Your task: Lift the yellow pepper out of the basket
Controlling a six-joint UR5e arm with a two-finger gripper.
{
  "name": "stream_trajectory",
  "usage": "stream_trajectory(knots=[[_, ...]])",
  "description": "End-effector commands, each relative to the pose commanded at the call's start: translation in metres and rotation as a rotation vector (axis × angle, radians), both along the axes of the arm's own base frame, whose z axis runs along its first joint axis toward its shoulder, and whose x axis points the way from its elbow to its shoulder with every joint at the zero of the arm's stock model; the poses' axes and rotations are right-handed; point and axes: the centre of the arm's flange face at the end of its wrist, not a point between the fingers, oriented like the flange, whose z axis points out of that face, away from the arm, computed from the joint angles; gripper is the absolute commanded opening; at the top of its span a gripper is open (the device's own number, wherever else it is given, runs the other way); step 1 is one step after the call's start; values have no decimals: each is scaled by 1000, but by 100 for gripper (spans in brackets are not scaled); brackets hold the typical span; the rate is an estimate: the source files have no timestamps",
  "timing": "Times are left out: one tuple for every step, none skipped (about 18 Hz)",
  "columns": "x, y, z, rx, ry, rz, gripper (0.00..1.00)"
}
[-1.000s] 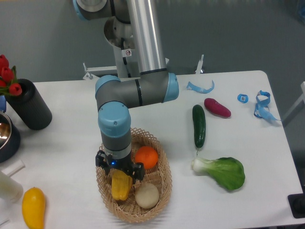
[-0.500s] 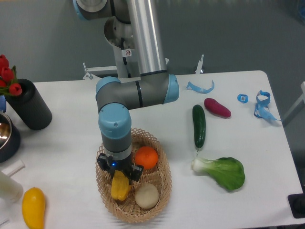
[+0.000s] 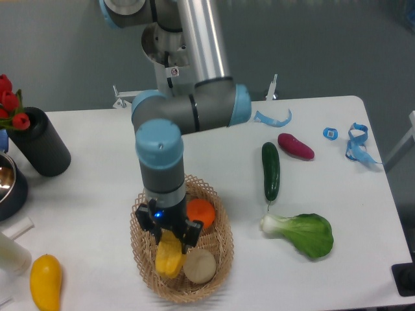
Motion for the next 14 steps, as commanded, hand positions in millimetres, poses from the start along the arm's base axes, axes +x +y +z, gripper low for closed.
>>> stream_trajectory(knots=[[-4, -2, 13, 21, 11, 10, 18], [-6, 0, 22, 44, 14, 13, 18], [-12, -1, 29, 66, 9, 32, 18], [-18, -1, 36, 89, 1, 50, 18], [-23, -2, 44, 121, -14, 59, 18], [-29, -4, 49, 137, -17, 62, 18], [-34, -5, 54, 152, -21, 63, 18], [-36, -6, 55, 159, -24, 59, 18], [-42, -9, 57, 162, -22, 65, 18], [-42, -9, 57, 163, -21, 62, 18], [-43, -9, 58, 164, -19, 63, 18], [-42, -9, 57, 163, -21, 62, 18], [-42, -9, 58, 164, -19, 61, 18], [-42, -9, 58, 164, -19, 61, 18]])
